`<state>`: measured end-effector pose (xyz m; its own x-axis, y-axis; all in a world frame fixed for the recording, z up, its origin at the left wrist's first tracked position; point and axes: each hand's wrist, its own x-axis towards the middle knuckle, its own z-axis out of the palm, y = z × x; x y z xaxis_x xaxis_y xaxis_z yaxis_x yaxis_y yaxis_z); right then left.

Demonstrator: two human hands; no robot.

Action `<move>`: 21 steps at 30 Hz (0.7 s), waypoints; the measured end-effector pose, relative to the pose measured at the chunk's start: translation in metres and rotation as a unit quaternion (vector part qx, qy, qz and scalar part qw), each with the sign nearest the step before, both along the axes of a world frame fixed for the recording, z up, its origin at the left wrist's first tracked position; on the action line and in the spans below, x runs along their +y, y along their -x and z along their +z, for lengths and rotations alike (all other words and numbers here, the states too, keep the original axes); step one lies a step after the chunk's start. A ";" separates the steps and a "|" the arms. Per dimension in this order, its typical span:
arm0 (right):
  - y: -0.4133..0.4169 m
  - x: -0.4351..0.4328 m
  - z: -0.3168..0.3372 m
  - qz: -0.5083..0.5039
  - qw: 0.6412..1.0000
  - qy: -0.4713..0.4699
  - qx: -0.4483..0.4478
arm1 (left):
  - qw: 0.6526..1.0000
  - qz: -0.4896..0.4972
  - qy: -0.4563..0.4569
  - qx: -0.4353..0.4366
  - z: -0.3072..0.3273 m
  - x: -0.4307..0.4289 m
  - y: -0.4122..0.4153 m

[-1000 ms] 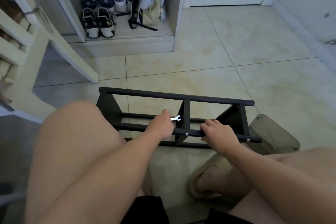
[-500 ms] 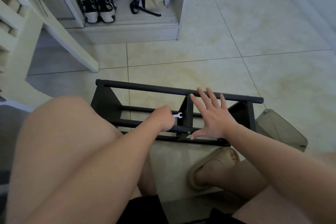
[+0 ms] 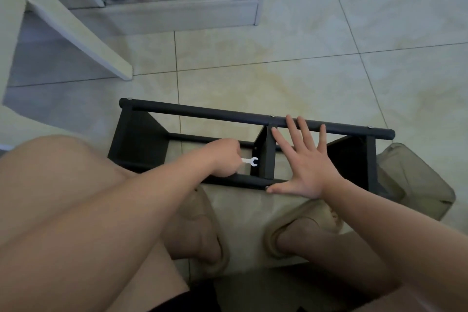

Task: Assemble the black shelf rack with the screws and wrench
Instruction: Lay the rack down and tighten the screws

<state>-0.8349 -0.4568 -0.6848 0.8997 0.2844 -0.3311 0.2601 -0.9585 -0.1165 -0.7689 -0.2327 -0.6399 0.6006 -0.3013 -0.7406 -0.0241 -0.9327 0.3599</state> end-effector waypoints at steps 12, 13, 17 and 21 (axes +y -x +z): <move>0.002 0.002 0.000 -0.015 1.000 -0.022 -0.012 | 0.997 -0.028 0.045 -0.054 0.007 -0.004 -0.033; 0.002 0.001 -0.001 -0.015 0.999 -0.025 -0.014 | 0.997 -0.030 0.049 -0.051 0.005 -0.008 -0.033; 0.004 0.002 -0.003 -0.013 0.999 -0.027 -0.026 | 0.996 -0.005 0.089 -0.031 -0.005 -0.018 -0.027; 0.004 0.003 -0.002 -0.013 0.999 -0.026 -0.029 | 0.989 0.089 0.116 0.032 -0.015 -0.022 -0.021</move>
<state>-0.8388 -0.4535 -0.6871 0.9244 0.2755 -0.2640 0.2424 -0.9583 -0.1512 -0.7478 -0.2546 -0.6552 0.6136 -0.3613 -0.7021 0.1628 -0.8121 0.5603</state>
